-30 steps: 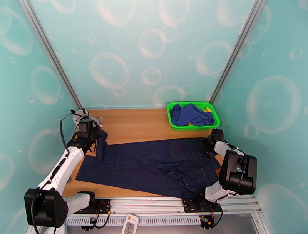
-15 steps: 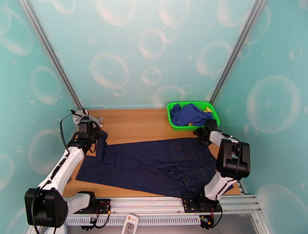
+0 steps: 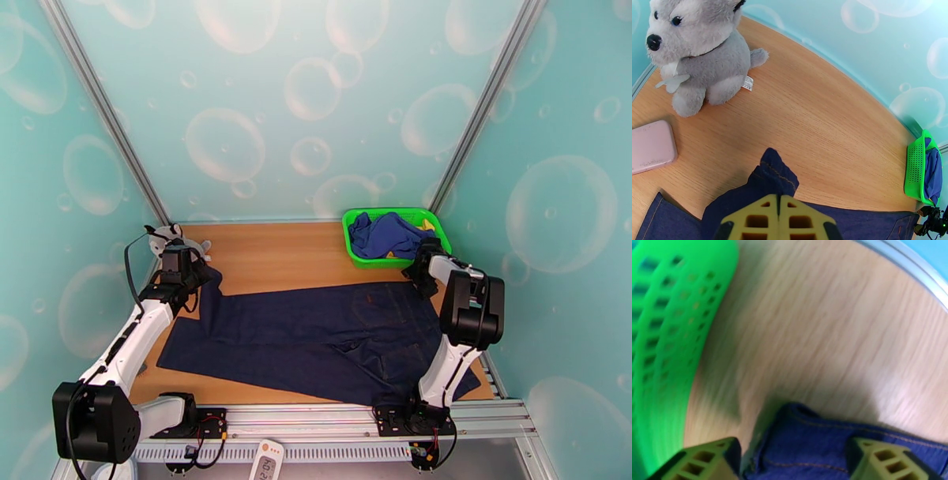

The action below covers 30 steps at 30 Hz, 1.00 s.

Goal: Fold and stack the trousers

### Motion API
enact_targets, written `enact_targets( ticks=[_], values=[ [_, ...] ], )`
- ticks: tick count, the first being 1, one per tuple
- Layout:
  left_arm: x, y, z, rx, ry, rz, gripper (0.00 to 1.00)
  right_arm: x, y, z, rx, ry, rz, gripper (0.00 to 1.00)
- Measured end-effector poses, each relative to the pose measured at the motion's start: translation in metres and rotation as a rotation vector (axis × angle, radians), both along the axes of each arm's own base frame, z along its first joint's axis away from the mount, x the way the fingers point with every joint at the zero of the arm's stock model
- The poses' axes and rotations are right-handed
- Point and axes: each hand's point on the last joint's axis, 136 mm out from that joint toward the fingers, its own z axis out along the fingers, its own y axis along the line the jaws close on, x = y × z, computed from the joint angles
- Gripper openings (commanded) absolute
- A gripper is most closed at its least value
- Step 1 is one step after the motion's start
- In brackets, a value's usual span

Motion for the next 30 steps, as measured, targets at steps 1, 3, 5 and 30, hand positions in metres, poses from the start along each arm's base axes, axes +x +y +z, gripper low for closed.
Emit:
enact_targets(
  ticks=[1,3,5,30],
  values=[
    [0.0,0.0,0.0,0.0,-0.001,0.0,0.0,-0.002,0.0,0.0,-0.001,0.005,-0.004,0.65],
    [0.0,0.0,0.001,-0.002,-0.004,-0.003,0.0,-0.005,0.0,-0.001,-0.005,0.004,-0.008,0.57],
    [-0.001,0.0,0.003,-0.002,-0.009,-0.003,0.0,-0.011,0.0,-0.001,-0.013,0.001,-0.018,0.51],
    [-0.009,0.041,0.026,0.053,0.009,0.099,0.0,-0.045,-0.009,0.072,0.063,-0.299,0.018,0.0]
  ],
)
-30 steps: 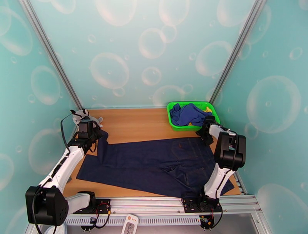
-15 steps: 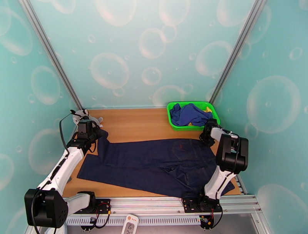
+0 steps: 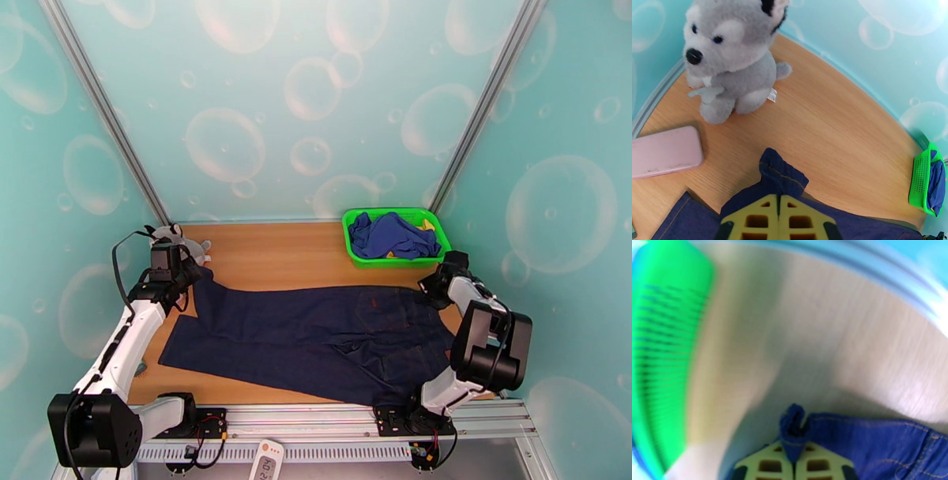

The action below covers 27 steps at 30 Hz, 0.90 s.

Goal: Fold and stack the trousers

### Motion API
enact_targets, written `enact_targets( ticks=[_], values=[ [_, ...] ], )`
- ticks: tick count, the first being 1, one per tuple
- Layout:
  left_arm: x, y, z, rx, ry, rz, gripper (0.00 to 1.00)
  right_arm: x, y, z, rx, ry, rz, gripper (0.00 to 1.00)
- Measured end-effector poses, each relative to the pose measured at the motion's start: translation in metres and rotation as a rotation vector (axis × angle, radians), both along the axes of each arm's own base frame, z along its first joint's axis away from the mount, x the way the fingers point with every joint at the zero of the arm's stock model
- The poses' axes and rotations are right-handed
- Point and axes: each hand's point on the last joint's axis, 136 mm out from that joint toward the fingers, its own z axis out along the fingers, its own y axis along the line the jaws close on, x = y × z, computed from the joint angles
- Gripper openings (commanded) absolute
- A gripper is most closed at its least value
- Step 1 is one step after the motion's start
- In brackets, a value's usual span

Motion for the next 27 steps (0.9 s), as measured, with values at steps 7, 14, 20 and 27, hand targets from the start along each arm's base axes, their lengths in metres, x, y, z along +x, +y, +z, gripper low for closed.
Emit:
enact_targets(
  ticks=[7,14,20,27],
  values=[
    [-0.001,0.042,0.036,0.041,-0.047,0.112,0.0,-0.005,-0.015,0.063,-0.027,-0.264,0.011,0.0],
    [0.001,0.061,0.056,0.063,-0.069,0.152,0.0,-0.04,-0.051,0.119,-0.094,-0.487,-0.081,0.0],
    [0.005,0.07,0.052,0.061,-0.054,0.172,0.0,-0.029,-0.054,0.145,-0.093,-0.628,-0.036,0.0],
    [0.015,0.075,0.053,0.015,-0.063,0.154,0.0,-0.01,-0.056,0.14,0.011,-0.803,0.016,0.0]
  ],
)
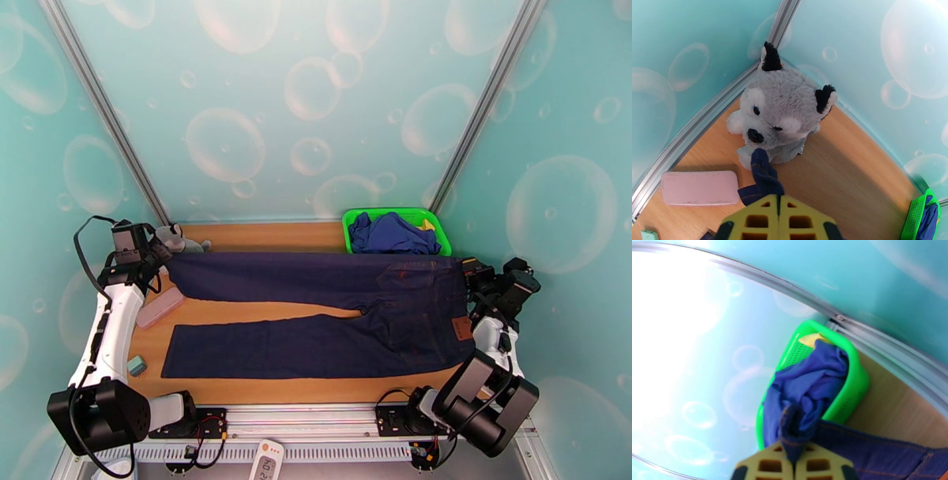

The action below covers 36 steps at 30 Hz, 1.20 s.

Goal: Fold and stack the trousers

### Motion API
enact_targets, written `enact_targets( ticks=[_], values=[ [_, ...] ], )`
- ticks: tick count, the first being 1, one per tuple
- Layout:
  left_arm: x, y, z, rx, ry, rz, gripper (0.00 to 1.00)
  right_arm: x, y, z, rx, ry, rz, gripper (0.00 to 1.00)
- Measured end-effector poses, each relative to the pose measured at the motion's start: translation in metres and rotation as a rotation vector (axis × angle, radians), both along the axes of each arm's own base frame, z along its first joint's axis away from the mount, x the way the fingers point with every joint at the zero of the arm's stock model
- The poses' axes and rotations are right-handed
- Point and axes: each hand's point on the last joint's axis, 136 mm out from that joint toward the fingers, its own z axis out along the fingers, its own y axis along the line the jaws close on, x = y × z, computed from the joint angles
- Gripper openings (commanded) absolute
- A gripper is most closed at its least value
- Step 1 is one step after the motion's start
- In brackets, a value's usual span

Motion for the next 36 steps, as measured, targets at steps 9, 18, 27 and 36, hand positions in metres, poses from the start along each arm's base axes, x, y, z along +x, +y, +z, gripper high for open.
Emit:
enact_targets(
  ticks=[9,18,27,36],
  values=[
    [-0.013,-0.005,0.008,-0.049,-0.063,-0.037,0.0,-0.014,-0.003,0.037,-0.043,-0.255,0.053,0.0],
    [-0.059,-0.006,-0.015,-0.117,-0.025,0.039,0.0,-0.021,-0.005,0.0,0.022,-0.144,0.061,0.0],
    [-0.083,-0.005,-0.072,-0.193,0.103,0.073,0.0,-0.041,-0.012,-0.037,0.08,-0.026,0.041,0.0],
    [-0.085,-0.001,-0.072,-0.206,0.103,0.078,0.0,-0.049,-0.012,-0.054,0.107,0.03,0.037,0.0]
  ],
)
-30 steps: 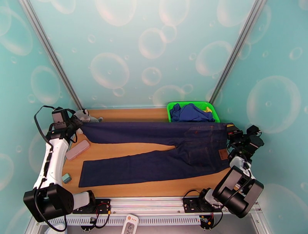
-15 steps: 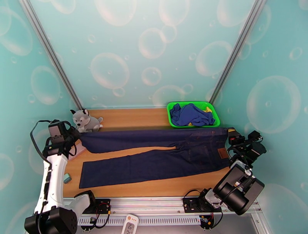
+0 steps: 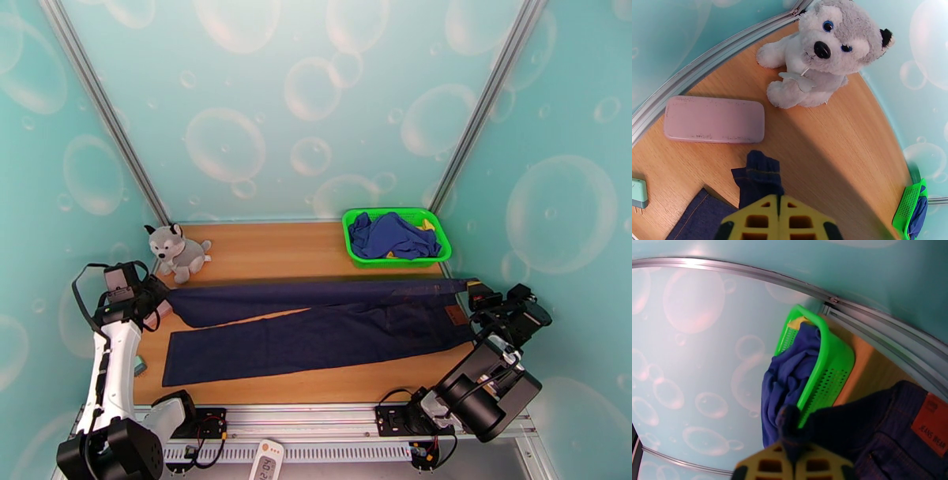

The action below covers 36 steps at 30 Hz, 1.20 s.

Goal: Fold and stack the trousers

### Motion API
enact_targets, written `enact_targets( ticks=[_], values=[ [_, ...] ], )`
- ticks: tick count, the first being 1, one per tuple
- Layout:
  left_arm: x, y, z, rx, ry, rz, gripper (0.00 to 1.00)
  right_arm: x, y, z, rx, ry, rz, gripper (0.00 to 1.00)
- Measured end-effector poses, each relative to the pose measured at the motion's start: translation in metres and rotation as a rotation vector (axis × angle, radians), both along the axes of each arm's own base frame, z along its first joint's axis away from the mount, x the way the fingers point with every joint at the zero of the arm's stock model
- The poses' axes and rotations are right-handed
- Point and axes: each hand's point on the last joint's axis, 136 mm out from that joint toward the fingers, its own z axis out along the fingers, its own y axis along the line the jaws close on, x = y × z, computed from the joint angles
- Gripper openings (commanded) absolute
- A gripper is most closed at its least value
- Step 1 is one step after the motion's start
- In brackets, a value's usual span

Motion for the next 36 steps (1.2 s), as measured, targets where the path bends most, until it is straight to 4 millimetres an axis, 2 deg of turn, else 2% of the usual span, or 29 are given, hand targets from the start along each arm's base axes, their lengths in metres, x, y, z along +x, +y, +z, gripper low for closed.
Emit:
enact_targets(
  ticks=[11,20,25,29,36],
  values=[
    [-0.014,-0.009,0.007,-0.024,-0.026,-0.016,0.0,-0.013,-0.007,-0.026,0.029,0.097,-0.046,0.0],
    [-0.041,-0.017,-0.045,-0.11,0.097,0.005,0.0,-0.027,-0.016,-0.057,0.071,0.215,-0.118,0.0],
    [-0.047,-0.019,-0.046,-0.115,0.091,0.009,0.0,-0.034,-0.018,-0.067,0.086,0.26,-0.145,0.0],
    [-0.05,-0.021,-0.044,-0.112,0.075,0.01,0.0,-0.039,-0.019,-0.07,0.096,0.279,-0.161,0.0],
    [-0.055,-0.025,-0.049,-0.144,0.099,0.019,0.03,-0.05,-0.024,-0.062,0.074,0.277,-0.199,0.11]
  ],
)
